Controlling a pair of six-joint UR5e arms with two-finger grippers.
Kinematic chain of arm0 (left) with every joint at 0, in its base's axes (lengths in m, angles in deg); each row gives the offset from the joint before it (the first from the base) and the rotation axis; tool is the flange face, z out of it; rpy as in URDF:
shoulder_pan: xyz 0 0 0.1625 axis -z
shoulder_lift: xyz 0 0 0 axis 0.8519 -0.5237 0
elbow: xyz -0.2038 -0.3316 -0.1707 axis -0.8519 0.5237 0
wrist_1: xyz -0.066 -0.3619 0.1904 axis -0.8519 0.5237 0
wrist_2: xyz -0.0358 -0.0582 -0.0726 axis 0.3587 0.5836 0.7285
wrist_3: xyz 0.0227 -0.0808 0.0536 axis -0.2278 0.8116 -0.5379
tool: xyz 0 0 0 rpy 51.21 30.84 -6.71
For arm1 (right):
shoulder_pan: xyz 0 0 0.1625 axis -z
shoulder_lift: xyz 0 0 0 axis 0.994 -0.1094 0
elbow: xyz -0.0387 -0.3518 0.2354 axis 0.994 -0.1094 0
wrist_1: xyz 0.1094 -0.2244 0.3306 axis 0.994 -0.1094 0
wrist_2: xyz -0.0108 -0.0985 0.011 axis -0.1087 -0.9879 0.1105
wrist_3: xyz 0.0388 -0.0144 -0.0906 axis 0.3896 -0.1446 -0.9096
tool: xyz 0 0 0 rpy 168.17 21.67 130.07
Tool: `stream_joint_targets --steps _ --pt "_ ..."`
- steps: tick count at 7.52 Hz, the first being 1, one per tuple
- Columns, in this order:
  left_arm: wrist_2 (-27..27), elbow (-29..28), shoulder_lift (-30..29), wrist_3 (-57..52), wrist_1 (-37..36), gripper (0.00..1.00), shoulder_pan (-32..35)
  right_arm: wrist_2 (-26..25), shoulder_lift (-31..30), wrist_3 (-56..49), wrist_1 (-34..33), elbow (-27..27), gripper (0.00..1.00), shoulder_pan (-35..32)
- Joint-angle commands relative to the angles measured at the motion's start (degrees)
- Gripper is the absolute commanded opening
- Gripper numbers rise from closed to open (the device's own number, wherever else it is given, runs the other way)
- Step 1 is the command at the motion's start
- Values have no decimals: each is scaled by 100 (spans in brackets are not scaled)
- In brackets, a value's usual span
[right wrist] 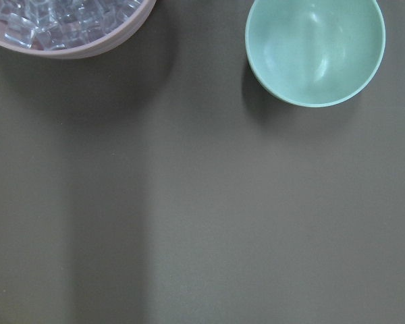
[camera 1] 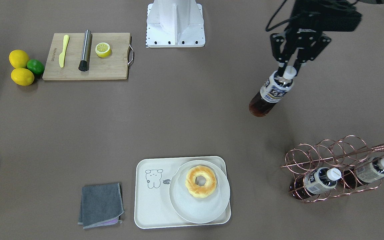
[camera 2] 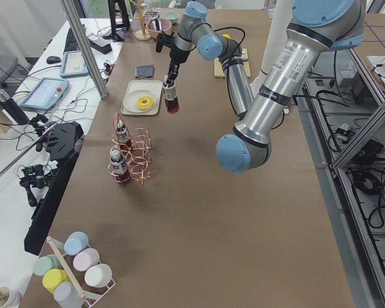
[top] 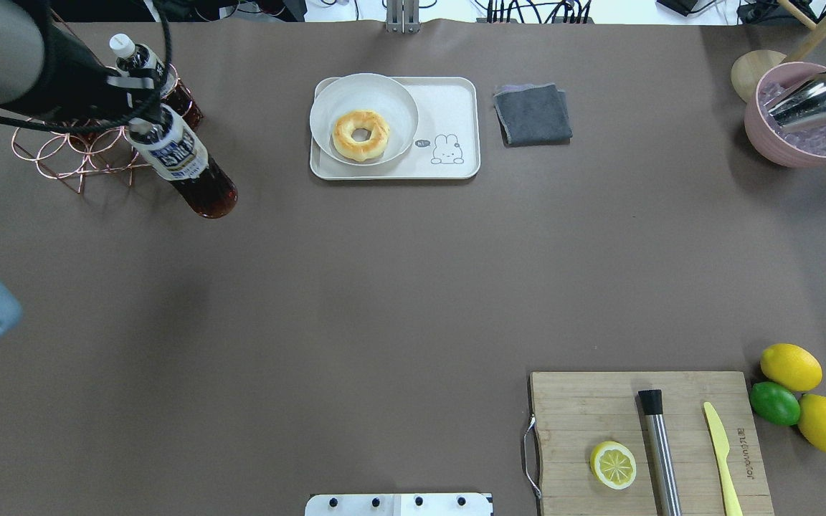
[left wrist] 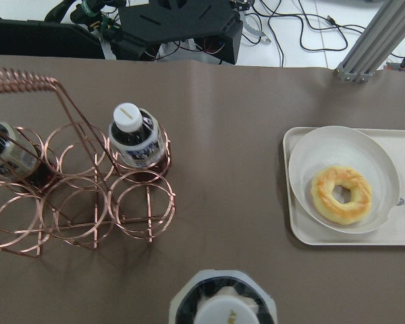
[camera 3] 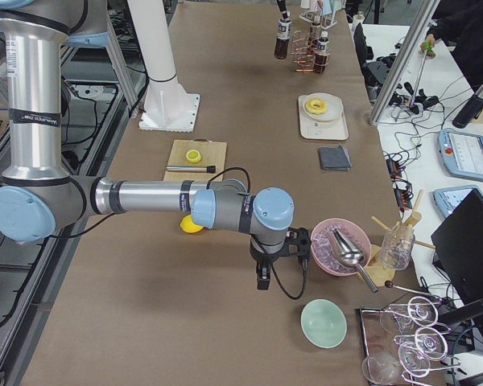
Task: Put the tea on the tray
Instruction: 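Carry the bottle with the left gripper and set it upright on the table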
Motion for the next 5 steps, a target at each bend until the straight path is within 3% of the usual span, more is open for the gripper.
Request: stream_joint_targets --steps 1,3,5 --pt "-1265 -355 -1358 1254 -1108 0 -1487 14 16 5 -8 -42 100 5" --pt "-1767 -1040 -2000 1775 -1100 0 -2086 23 42 14 -8 -50 100 5" --pt "-1918 -1411 -2161 1961 -952 0 -2386 23 60 5 -8 -68 100 5"
